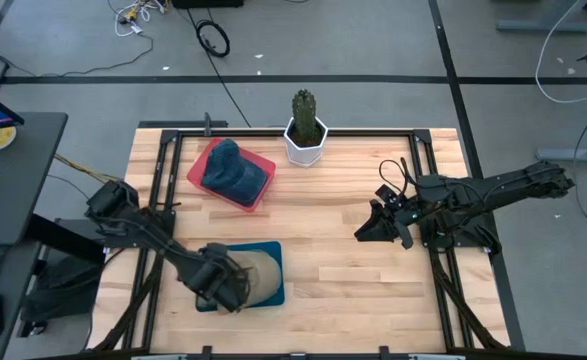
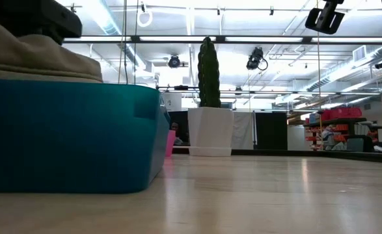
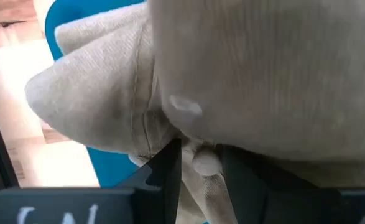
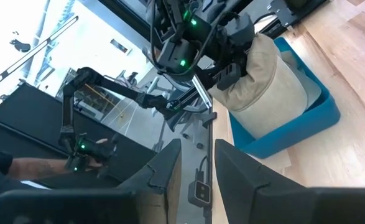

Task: Pick & Place hat
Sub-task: Put the brown cap into the blue bin, then return to Home Position

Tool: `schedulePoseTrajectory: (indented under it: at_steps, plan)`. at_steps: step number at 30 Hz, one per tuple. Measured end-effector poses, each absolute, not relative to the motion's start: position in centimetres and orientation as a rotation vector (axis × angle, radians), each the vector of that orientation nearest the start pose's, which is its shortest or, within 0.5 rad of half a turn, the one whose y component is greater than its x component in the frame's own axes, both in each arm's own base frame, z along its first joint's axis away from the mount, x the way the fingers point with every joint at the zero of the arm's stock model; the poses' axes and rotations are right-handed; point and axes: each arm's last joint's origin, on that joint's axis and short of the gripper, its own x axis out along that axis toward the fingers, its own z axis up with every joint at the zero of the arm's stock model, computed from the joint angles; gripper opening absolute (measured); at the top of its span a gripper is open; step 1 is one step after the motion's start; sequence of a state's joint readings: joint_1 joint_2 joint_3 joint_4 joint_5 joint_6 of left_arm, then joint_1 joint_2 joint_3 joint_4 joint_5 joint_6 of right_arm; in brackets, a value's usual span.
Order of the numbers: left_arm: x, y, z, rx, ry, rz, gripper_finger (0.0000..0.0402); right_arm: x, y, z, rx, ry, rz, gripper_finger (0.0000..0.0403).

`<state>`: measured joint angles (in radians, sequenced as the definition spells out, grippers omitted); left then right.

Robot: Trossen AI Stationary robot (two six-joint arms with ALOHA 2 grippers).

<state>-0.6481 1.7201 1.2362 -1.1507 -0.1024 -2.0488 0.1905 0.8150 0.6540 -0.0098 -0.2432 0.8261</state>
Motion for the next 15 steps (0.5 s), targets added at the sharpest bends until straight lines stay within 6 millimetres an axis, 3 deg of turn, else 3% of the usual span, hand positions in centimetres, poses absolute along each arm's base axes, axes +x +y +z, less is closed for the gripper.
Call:
schedulePoseTrajectory:
  at_steps: [4, 8, 15]
  plan:
    - [24.4, -17.6, 21.3, -1.002, 1.186, 1.119, 0.0116, 18.0, 4.2, 29.9, 0.815, 0.344, 0.335, 0.0098]
    - [24.8, -18.6, 23.1, -0.966, 1.18, 1.007, 0.0117, 18.0, 4.2, 29.9, 0.816, 0.348, 0.34, 0.0098]
    - [23.5, -19.9, 26.6, -0.892, 1.196, 1.015, 0.0117, 18.0, 4.3, 29.9, 0.816, 0.36, 0.364, 0.0098]
